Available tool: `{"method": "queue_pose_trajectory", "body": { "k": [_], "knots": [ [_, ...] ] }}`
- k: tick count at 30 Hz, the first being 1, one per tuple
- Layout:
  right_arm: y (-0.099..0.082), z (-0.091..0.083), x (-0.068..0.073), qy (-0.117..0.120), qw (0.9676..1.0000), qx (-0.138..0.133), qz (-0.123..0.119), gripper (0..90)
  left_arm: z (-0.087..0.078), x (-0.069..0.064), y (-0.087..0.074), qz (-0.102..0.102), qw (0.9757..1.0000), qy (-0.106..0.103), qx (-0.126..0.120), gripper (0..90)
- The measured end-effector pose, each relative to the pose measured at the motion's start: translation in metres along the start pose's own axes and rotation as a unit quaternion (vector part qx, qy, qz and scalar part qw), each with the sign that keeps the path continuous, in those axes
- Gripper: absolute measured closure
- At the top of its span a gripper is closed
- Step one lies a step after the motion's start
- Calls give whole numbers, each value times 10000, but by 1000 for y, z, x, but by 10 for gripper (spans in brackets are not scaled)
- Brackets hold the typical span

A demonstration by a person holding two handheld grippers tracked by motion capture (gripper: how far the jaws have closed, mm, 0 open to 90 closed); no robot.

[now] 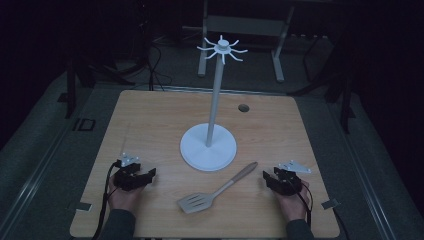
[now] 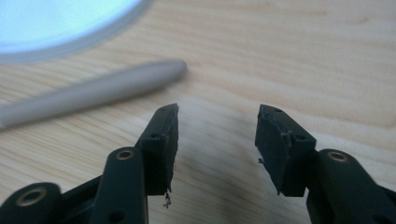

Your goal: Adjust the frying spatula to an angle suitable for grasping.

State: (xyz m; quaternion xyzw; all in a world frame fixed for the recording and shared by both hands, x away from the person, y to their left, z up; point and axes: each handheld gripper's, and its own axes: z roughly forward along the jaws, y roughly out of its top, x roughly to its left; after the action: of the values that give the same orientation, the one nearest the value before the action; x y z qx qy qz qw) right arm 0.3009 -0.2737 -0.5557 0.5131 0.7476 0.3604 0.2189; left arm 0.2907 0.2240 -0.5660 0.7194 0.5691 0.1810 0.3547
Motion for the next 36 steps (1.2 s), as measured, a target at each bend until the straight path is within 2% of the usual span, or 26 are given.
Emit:
{"method": "queue_pose_trajectory", "body": {
  "k": [1,5,7,11,13,14,15,16,19,25,28,36],
  "knots": [
    [3,-4,4,70,9999,-72,-33,478,0,0,0,15,10000,0,-2,332],
    [5,-6,11,149,9998,-78,-128,491,0,-1,0,20,10000,3,5,332],
    [6,-7,16,178,9994,-97,-276,535,0,-1,0,28,10000,8,3,333],
    [6,-4,17,219,9992,-48,-317,594,0,-1,0,32,10000,9,-7,334],
    [5,-1,17,286,9990,50,-334,673,0,-1,0,32,10000,10,-9,335],
    [5,2,17,346,9987,115,-369,750,0,-1,0,30,10000,10,-10,335],
    [5,2,17,346,9987,115,-369,750,0,-1,0,30,10000,10,-10,334],
    [5,6,18,356,9983,173,-426,814,0,-1,0,30,10000,11,-11,334],
    [5,9,19,350,9981,226,-458,853,0,-1,-1,26,10000,6,-11,335],
    [8,19,20,315,9979,318,-462,891,-1,-1,-1,22,10000,-58,-1,344],
    [9,23,20,336,9982,326,-381,896,-1,-1,-1,36,10000,-62,10,355],
    [17,33,27,298,9981,318,-446,898,-2,-1,-1,28,10000,-79,-14,359]
  ]
}}
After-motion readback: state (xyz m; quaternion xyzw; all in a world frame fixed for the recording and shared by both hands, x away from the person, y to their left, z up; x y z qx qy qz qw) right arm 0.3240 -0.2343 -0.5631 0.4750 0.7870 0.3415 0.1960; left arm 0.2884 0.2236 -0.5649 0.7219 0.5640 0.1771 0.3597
